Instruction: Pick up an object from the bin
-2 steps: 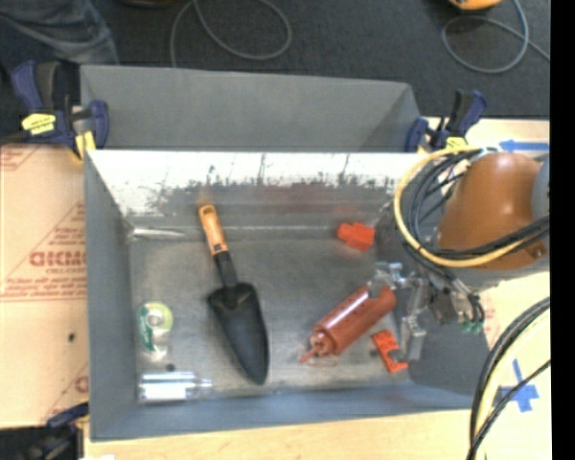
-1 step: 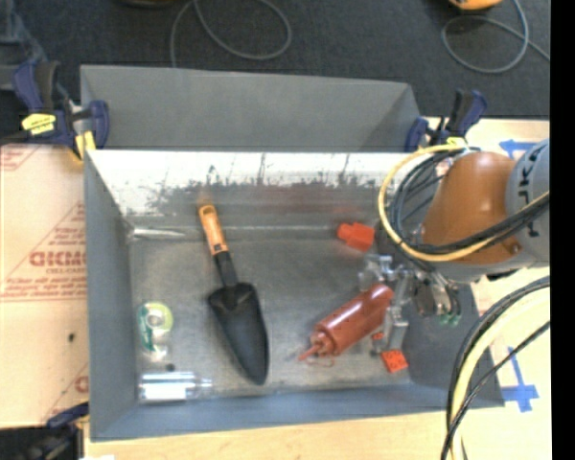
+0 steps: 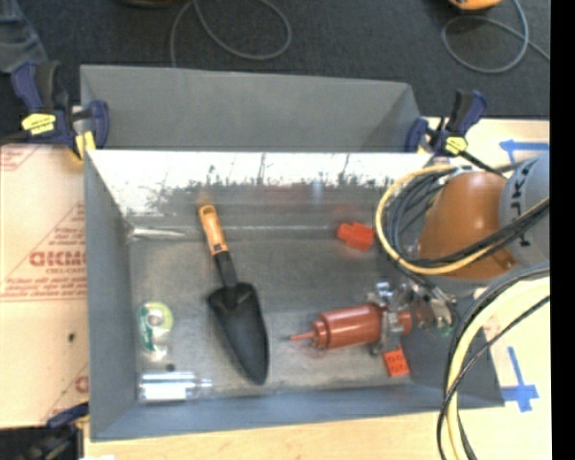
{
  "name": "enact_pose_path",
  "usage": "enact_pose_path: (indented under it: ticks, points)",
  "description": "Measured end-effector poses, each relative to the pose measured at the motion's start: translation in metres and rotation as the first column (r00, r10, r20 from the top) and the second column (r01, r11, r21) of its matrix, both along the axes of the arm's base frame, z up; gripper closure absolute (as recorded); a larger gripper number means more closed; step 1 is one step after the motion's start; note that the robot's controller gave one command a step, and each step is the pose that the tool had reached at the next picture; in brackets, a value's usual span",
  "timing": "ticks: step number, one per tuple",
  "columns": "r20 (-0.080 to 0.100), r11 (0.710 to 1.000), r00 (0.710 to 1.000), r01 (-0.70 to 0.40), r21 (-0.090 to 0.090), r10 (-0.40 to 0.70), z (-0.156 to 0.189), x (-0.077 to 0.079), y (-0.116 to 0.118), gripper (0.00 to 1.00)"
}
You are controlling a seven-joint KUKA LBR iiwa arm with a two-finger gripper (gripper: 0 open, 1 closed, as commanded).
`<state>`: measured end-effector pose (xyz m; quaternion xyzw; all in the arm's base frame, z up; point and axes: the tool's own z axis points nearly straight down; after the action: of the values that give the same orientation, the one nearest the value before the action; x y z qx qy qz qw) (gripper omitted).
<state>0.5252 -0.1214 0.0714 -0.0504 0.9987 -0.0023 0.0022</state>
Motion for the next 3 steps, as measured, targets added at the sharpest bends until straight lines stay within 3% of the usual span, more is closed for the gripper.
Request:
enact_pose_path:
  ticks: [1, 2, 3]
  points:
    - [0.0, 1.0, 1.0, -0.001, 0.0, 0.001, 0.0, 0.0, 0.0, 1.0]
    - [-0.007, 1.0, 1.0, -0.006, 0.001, 0.006, 0.039, -0.004, 0.001, 1.0]
    - [-0.001, 1.0, 1.0, -0.023, -0.001, 0.023, 0.094, 0.002, 0.004, 1.0]
